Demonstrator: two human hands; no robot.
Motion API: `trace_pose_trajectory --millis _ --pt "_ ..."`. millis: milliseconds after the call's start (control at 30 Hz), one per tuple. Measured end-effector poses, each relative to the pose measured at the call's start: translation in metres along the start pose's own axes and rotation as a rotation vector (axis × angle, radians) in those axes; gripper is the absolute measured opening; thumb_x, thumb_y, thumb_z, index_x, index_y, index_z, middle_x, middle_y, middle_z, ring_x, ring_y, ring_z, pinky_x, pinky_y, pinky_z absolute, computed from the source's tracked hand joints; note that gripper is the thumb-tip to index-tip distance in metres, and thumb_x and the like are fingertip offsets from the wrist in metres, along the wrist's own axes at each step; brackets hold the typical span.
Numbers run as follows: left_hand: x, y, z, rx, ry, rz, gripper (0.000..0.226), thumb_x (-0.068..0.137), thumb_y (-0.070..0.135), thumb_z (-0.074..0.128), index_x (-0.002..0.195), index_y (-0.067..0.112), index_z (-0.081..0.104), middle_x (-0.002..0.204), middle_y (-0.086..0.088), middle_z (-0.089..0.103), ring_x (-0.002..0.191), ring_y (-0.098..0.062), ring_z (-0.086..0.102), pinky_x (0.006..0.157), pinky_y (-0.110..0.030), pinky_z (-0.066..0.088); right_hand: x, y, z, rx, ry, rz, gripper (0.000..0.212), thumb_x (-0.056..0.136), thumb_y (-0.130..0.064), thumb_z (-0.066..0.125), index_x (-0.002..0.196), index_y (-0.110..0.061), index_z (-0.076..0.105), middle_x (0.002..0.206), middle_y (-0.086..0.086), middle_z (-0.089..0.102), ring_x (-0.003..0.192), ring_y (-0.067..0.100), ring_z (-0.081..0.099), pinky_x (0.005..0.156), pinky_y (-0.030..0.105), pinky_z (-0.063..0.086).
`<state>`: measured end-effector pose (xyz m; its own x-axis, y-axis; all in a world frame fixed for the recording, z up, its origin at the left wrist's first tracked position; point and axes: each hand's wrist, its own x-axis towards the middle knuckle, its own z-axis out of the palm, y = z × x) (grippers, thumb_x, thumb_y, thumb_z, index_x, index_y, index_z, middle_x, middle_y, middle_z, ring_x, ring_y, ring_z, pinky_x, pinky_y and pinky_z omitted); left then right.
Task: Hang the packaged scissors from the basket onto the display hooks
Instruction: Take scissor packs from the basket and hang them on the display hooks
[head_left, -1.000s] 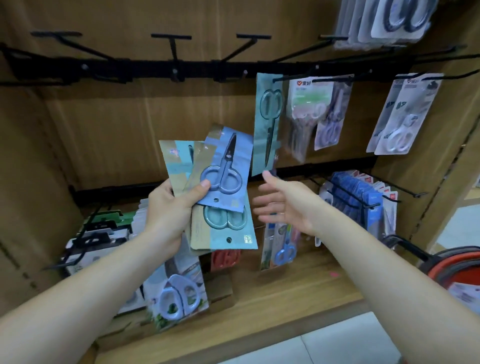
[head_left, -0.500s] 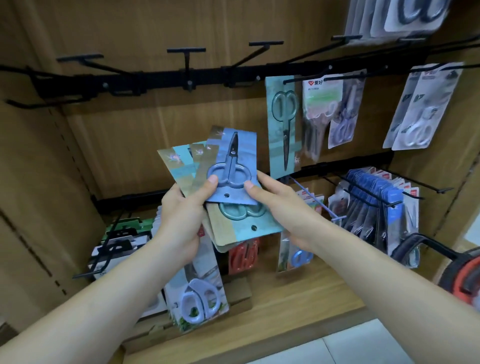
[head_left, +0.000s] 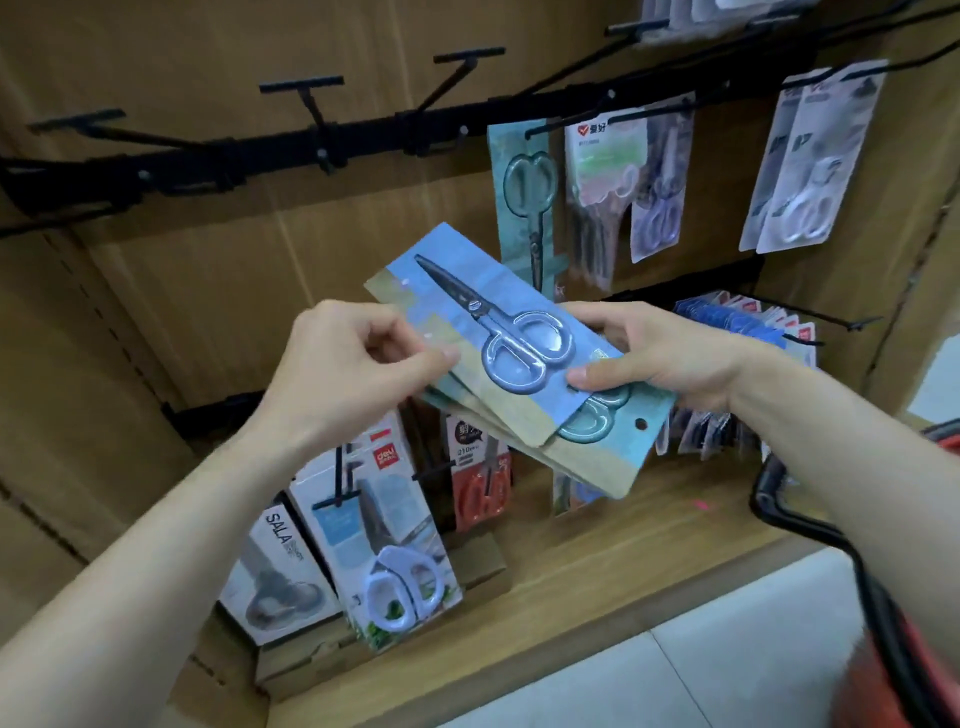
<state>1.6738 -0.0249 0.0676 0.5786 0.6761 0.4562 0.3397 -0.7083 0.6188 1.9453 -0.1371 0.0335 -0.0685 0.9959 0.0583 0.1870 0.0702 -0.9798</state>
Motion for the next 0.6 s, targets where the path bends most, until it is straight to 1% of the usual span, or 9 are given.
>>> trace_pose_trajectory --millis 33,100,167,200,233,300,367,500,600 --pt "0.005 0.004 0.004 0.113 -0.012 0.183 0.027 0.081 0.043 0.086 0.089 0.018 0.078 0.085 0.006 0.075 0.076 -0.001 0.063 0.070 -0.018 0.046 -0.003 -0.001 -0.002 -0.036 -0.021 0.007 0.059 0.087 -0.004 0.072 0.141 -0.024 0.058 0.129 0.013 0.071 0.113 0.036 0.071 0.088 0.048 0.062" --pt "0.015 0.007 0.015 0.344 -0.120 0.428 0.054 0.077 0.054 0.078 0.125 0.029 0.070 0.121 0.013 0.068 0.110 -0.006 0.055 0.095 -0.024 0.039 -0.008 -0.003 -0.003 -0.128 -0.071 0.020 0.059 0.084 -0.006 0.078 0.138 -0.018 0.057 0.126 0.019 0.071 0.112 0.041 0.070 0.090 0.054 0.059" --pt "0.022 0.015 0.022 0.468 -0.275 0.415 0.083 0.071 0.063 0.072 0.147 0.035 0.052 0.143 0.017 0.054 0.136 -0.011 0.039 0.108 -0.026 0.021 -0.014 -0.008 0.000 -0.244 -0.085 0.039 0.057 0.080 -0.010 0.082 0.131 -0.015 0.057 0.114 0.016 0.075 0.102 0.038 0.074 0.082 0.050 0.062" --pt "0.023 0.020 0.024 0.499 -0.350 0.367 0.089 0.068 0.067 0.069 0.150 0.038 0.048 0.144 0.020 0.051 0.141 -0.010 0.034 0.109 -0.026 0.015 -0.017 -0.011 0.002 -0.303 -0.073 0.049 0.055 0.077 -0.012 0.084 0.126 -0.015 0.058 0.108 0.012 0.077 0.097 0.034 0.075 0.077 0.046 0.062" --pt "0.025 0.023 0.024 0.531 -0.415 0.331 0.089 0.066 0.072 0.068 0.147 0.042 0.049 0.139 0.024 0.054 0.139 -0.009 0.036 0.110 -0.027 0.015 -0.019 -0.013 0.004 -0.358 -0.057 0.051 0.052 0.076 -0.012 0.086 0.121 -0.015 0.060 0.103 0.009 0.077 0.093 0.031 0.076 0.074 0.043 0.061" --pt "0.027 0.030 0.023 0.587 -0.508 0.285 0.075 0.061 0.078 0.072 0.129 0.046 0.062 0.113 0.026 0.067 0.117 -0.008 0.054 0.107 -0.035 0.031 -0.022 -0.016 0.006 -0.431 -0.037 0.047 0.046 0.077 -0.008 0.088 0.114 -0.014 0.062 0.099 0.008 0.078 0.090 0.029 0.077 0.072 0.041 0.060" --pt "0.027 0.038 0.022 0.632 -0.525 0.246 0.063 0.058 0.079 0.081 0.107 0.041 0.070 0.090 0.018 0.070 0.093 -0.009 0.061 0.088 -0.039 0.048 -0.025 -0.016 0.007 -0.457 -0.022 0.046 0.044 0.076 -0.006 0.089 0.111 -0.012 0.062 0.096 0.009 0.079 0.087 0.027 0.077 0.069 0.038 0.060" --pt "0.027 0.041 0.025 0.641 -0.493 0.240 0.056 0.055 0.076 0.084 0.082 0.030 0.069 0.069 0.005 0.064 0.074 -0.013 0.059 0.068 -0.036 0.044 -0.027 -0.015 0.005 -0.454 0.016 0.021 0.045 0.072 -0.007 0.091 0.109 -0.010 0.066 0.093 0.009 0.080 0.086 0.026 0.078 0.069 0.035 0.061" --pt "0.028 0.035 0.019 0.569 -0.429 0.193 0.057 0.053 0.079 0.082 0.078 0.029 0.068 0.067 0.006 0.063 0.072 -0.013 0.058 0.067 -0.036 0.041 -0.029 -0.014 -0.001 -0.406 0.181 -0.080 0.047 0.062 -0.024 0.095 0.103 -0.013 0.073 0.091 0.007 0.079 0.084 0.022 0.076 0.076 0.048 0.062"
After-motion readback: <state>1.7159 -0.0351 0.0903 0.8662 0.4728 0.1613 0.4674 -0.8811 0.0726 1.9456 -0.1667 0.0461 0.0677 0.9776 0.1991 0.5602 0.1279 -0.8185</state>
